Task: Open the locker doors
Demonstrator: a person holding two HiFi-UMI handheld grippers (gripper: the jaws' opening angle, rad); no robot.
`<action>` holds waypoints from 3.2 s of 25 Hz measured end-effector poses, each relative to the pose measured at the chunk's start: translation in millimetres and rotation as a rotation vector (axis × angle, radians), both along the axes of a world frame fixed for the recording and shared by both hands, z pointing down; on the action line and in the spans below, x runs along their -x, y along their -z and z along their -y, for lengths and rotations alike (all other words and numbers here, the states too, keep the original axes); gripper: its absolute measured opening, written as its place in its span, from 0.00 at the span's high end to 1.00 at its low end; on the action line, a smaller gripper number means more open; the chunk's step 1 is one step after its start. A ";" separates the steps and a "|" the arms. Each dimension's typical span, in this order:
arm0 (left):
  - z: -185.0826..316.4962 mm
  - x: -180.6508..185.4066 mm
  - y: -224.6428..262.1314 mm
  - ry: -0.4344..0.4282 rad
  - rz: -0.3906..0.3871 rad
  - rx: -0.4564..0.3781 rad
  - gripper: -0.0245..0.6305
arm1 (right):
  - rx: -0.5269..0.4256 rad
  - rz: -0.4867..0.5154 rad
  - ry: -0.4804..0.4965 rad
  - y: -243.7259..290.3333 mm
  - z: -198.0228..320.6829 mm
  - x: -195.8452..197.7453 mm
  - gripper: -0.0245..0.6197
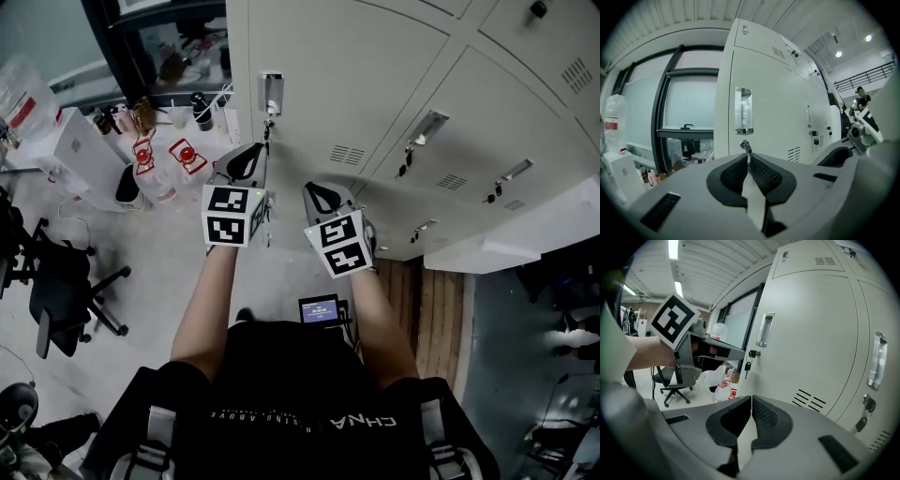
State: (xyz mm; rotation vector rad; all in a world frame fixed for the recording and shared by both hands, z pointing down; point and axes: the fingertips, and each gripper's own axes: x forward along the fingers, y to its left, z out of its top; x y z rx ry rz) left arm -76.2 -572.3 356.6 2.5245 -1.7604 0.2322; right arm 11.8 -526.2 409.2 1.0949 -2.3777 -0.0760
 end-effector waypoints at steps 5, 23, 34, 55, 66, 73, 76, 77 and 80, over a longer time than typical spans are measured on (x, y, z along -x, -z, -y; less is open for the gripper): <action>8.0 -2.0 7.6 0.025 -0.004 -0.015 0.93 | -0.009 0.007 0.000 4.4 4.9 -2.5 0.91; 17.6 -7.9 8.3 0.018 -0.018 -0.014 0.90 | -0.013 0.015 -0.028 5.4 11.8 -8.4 0.91; 23.7 -9.1 11.0 0.038 0.066 -0.040 0.88 | -0.014 0.011 -0.046 5.3 16.2 -14.4 0.91; 20.9 -19.7 3.4 -0.129 0.987 -0.181 0.90 | 0.017 0.095 -0.036 12.0 21.5 -0.3 0.91; 16.5 -24.7 -3.2 -0.296 1.593 -0.332 0.90 | 0.037 0.112 -0.045 10.7 20.1 0.4 0.91; 15.0 -23.0 -8.7 -0.366 1.733 -0.336 0.90 | 0.038 0.108 -0.041 11.0 18.6 -0.8 0.91; 13.8 -23.3 -10.6 -0.354 1.672 -0.328 0.89 | 0.040 0.106 -0.043 10.8 18.8 -3.6 0.91; 13.3 -22.6 -11.4 -0.351 1.639 -0.313 0.85 | 0.039 0.105 -0.044 10.8 18.9 -4.6 0.91; 10.7 -16.8 -10.8 -0.345 1.489 -0.250 0.77 | 0.039 0.105 -0.052 11.1 19.5 -8.6 0.91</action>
